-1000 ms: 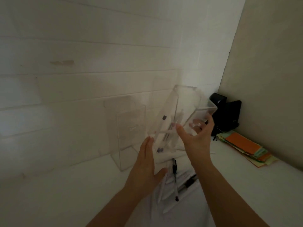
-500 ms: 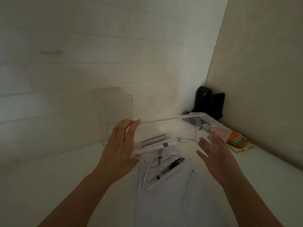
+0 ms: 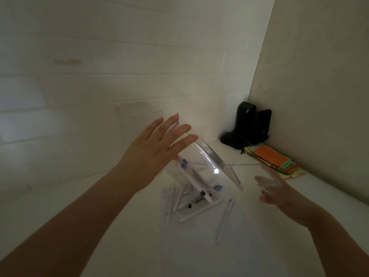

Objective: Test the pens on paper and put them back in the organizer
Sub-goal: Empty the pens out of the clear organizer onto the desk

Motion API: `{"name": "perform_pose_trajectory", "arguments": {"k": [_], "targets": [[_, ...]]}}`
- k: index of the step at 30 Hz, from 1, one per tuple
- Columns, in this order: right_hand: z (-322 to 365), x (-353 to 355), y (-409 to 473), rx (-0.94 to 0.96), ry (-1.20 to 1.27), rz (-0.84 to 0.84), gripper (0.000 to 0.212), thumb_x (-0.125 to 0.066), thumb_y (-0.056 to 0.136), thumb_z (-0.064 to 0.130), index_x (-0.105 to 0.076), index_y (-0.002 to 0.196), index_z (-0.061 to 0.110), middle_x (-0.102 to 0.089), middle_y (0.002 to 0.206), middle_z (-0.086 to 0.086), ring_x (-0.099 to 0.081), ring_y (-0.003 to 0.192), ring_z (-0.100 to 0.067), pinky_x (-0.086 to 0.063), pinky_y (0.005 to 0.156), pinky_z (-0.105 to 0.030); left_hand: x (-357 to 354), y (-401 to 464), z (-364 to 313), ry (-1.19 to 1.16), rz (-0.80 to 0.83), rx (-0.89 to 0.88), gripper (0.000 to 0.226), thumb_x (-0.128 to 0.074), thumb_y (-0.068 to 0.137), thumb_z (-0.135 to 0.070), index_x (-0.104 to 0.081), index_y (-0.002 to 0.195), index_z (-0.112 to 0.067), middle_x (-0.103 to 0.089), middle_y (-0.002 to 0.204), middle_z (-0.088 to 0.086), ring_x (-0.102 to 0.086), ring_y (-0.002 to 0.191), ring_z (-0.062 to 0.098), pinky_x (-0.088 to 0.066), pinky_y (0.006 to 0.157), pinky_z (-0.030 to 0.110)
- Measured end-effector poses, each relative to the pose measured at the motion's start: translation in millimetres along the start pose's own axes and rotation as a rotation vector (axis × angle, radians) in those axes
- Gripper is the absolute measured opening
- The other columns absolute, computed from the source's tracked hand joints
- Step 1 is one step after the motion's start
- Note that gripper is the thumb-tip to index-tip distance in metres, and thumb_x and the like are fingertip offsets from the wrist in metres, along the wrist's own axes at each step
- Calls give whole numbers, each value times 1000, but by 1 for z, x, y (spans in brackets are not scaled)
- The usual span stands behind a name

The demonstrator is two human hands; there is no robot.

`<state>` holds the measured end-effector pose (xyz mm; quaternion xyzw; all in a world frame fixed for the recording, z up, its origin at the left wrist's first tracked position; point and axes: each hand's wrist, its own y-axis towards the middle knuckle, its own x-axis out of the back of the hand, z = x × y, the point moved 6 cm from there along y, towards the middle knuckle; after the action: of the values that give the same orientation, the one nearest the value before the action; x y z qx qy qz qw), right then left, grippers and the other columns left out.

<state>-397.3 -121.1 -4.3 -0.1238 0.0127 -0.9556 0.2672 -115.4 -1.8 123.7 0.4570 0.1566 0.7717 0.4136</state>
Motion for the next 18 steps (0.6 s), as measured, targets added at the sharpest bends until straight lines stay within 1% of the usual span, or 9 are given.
{"name": "perform_pose_trajectory", "arguments": {"k": [1, 3, 5, 6, 9, 12, 14, 16, 18], "targets": [[-3, 1, 0, -9, 19, -1, 122, -91, 33, 46, -24, 135, 49, -43, 137, 0, -39, 128, -19, -39, 90, -27, 1, 3, -2, 22, -18, -19, 54, -7, 95, -4, -37, 138, -17, -46, 139, 8, -38, 131, 32, -24, 109, 42], [-9, 1, 0, -22, 45, 0, 117, -91, 36, 43, -24, 131, 54, -40, 140, -2, -37, 130, -22, -35, 98, -35, 0, 8, -6, 84, -48, -58, 55, -29, 90, 2, -31, 141, -19, -41, 143, 7, -34, 133, 31, -22, 110, 43], [-12, 1, -1, -19, 47, -5, 114, -90, 34, 49, -25, 127, 59, -40, 141, 0, -37, 131, -22, -31, 103, -39, -3, 13, -8, 135, -59, -66, 72, -51, 81, 5, -25, 143, -20, -34, 146, 5, -29, 135, 30, -21, 111, 44], [-14, 2, -1, -13, 48, -16, 114, -90, 33, 51, -24, 126, 60, -41, 141, 0, -37, 131, -22, -30, 105, -39, -4, 15, -9, 152, -57, -65, 78, -56, 78, 6, -23, 144, -20, -31, 146, 4, -27, 136, 29, -21, 111, 44], [-17, 1, -1, 12, 83, -52, 126, -90, 30, 52, -19, 134, 54, -41, 142, 0, -38, 131, -20, -29, 103, -36, -4, 24, -8, 211, -106, -84, 83, -63, 76, 3, -23, 144, -21, -26, 146, 3, -23, 136, 28, -20, 112, 44], [-18, -5, 6, 45, 116, -72, 135, -90, 28, 52, -17, 141, 46, -41, 141, 3, -40, 127, -15, -32, 101, -33, 2, 41, -3, 273, -183, -138, 70, -58, 84, -2, -25, 143, -23, -27, 145, 2, -24, 135, 28, -21, 110, 45], [-15, -11, 12, 69, 135, -82, 134, -90, 27, 53, -19, 140, 45, -43, 137, 5, -44, 122, -11, -37, 93, -28, 4, 56, 3, 334, -214, -170, 67, -54, 88, -3, -23, 144, -24, -25, 146, 1, -24, 135, 28, -20, 110, 46], [-13, -16, 20, 92, 154, -100, 126, -88, 29, 54, -22, 136, 49, -46, 132, 10, -47, 115, -4, -40, 84, -22, 2, 68, 12, 415, -252, -176, 69, -55, 88, -4, -21, 144, -25, -24, 146, 0, -25, 135, 28, -22, 109, 45], [-12, -18, 28, 127, 205, -135, 120, -88, 32, 54, -25, 133, 51, -48, 131, 13, -47, 116, 0, -42, 83, -22, -2, 75, 20, 446, -302, -139, 64, -55, 89, -5, -27, 142, -24, -30, 145, 0, -31, 133, 28, -26, 108, 45]]}}
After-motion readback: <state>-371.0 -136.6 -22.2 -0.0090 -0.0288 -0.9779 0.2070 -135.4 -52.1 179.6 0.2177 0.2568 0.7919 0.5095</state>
